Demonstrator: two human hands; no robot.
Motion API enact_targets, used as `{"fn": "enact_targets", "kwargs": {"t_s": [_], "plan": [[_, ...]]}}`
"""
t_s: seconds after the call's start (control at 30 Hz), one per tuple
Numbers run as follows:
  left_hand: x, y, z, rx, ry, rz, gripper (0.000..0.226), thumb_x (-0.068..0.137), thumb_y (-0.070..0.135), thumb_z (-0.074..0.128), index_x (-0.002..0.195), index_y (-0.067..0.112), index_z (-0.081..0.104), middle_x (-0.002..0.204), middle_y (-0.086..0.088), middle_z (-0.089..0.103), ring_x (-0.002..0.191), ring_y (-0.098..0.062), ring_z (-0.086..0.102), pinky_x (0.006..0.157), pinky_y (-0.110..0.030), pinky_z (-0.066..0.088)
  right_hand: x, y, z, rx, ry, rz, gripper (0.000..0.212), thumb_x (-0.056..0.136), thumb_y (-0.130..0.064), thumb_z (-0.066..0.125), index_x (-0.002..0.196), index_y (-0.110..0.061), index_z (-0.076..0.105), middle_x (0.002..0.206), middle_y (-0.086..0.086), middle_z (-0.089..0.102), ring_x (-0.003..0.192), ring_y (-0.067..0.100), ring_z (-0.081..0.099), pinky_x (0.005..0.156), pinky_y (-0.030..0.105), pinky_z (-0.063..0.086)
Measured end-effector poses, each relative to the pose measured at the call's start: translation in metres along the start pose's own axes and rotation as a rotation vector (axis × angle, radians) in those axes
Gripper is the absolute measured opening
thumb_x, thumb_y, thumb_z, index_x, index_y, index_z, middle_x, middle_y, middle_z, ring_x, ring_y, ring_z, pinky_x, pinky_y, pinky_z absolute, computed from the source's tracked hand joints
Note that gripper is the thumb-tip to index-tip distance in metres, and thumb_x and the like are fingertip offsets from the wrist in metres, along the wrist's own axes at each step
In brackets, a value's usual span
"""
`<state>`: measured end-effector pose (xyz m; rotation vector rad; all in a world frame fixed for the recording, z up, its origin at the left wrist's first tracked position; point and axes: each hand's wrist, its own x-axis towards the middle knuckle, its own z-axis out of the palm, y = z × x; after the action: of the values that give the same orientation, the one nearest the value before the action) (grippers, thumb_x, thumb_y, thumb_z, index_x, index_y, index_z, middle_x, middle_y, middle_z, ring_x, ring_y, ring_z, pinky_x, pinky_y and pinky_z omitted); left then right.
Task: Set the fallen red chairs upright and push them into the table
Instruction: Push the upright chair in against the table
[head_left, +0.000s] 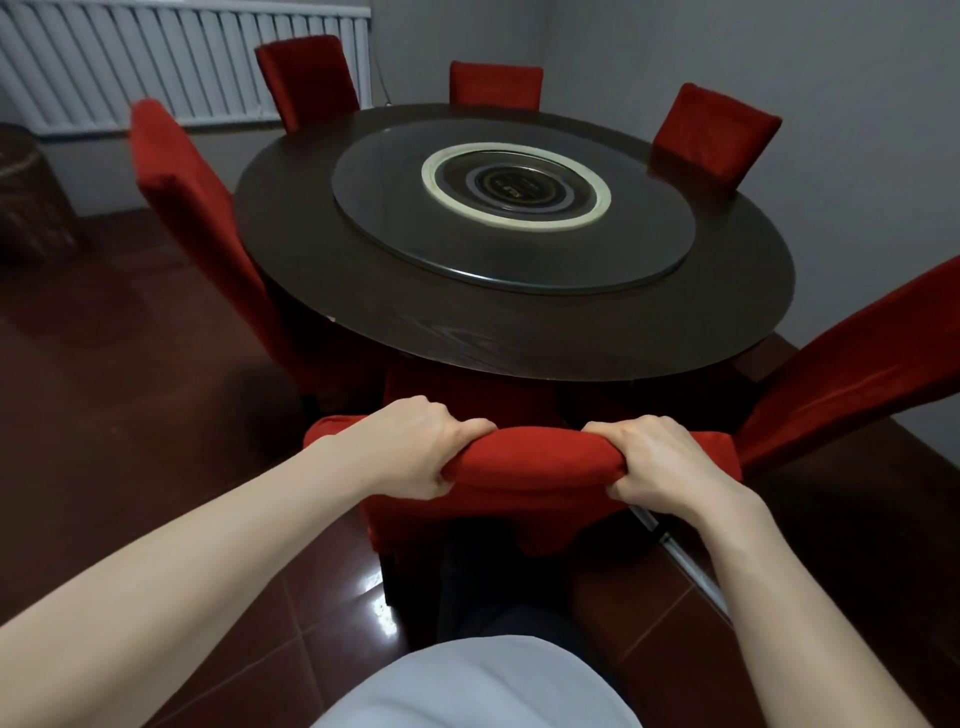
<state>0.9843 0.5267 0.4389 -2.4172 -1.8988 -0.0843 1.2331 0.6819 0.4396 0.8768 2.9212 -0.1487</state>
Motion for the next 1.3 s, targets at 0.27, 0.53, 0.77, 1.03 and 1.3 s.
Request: {"fn": "enact_targets", "kwargs": {"t_s": [0.27, 0.53, 0.77, 1.03, 1.3], "plan": [[0.015, 0.012, 0.007, 0.021, -0.010, 0.005, 0.068, 0.076, 0.037, 0.061, 0.138, 0.027, 0.038, 0.084, 0.000, 0.069, 0.076, -0.024, 0.065, 0.070, -0.035, 0.053, -0.004, 0.016, 0.000, 0.015, 0.000, 0.035, 0.040, 0.061, -0.021, 0.065, 0.096, -0.039, 0.055, 0.083, -0.017, 0.065, 0.083, 0.012, 0.062, 0.070, 0.032, 0.048], [0.053, 0.033, 0.006, 0.037, -0.035, -0.006, 0.062, 0.077, 0.039, 0.063, 0.132, 0.020, 0.042, 0.088, -0.006, 0.068, 0.078, -0.031, 0.065, 0.069, -0.037, 0.053, -0.003, 0.052, -0.010, 0.025, -0.009, 0.099, 0.045, 0.060, -0.015, 0.066, 0.099, -0.037, 0.060, 0.089, -0.017, 0.067, 0.088, 0.009, 0.062, 0.077, 0.033, 0.050], [0.066, 0.044, 0.010, 0.016, -0.046, -0.028, 0.065, 0.076, 0.042, 0.064, 0.133, 0.022, 0.041, 0.087, -0.005, 0.069, 0.078, -0.030, 0.066, 0.070, -0.038, 0.055, -0.006, 0.069, -0.003, 0.042, 0.044, 0.147, 0.045, 0.055, -0.016, 0.063, 0.094, -0.038, 0.061, 0.078, -0.018, 0.066, 0.080, 0.008, 0.062, 0.073, 0.031, 0.050], [0.043, 0.069, 0.016, 0.008, 0.032, -0.263, 0.087, 0.080, 0.050, 0.068, 0.148, 0.037, 0.015, 0.118, -0.005, 0.058, 0.095, -0.027, 0.063, 0.073, -0.038, 0.048, -0.013, 0.055, -0.017, 0.058, -0.018, 0.185, 0.051, 0.062, -0.014, 0.062, 0.106, -0.040, 0.061, 0.099, -0.013, 0.070, 0.098, 0.015, 0.064, 0.087, 0.032, 0.048], [0.051, 0.053, 0.021, -0.009, 0.000, -0.141, 0.078, 0.084, 0.047, 0.060, 0.146, 0.031, 0.015, 0.107, -0.006, 0.064, 0.083, -0.029, 0.067, 0.064, -0.038, 0.050, -0.010, 0.062, -0.004, 0.062, -0.001, 0.198, 0.052, 0.066, -0.015, 0.063, 0.111, -0.042, 0.061, 0.104, -0.014, 0.070, 0.101, 0.014, 0.063, 0.088, 0.030, 0.046]]}}
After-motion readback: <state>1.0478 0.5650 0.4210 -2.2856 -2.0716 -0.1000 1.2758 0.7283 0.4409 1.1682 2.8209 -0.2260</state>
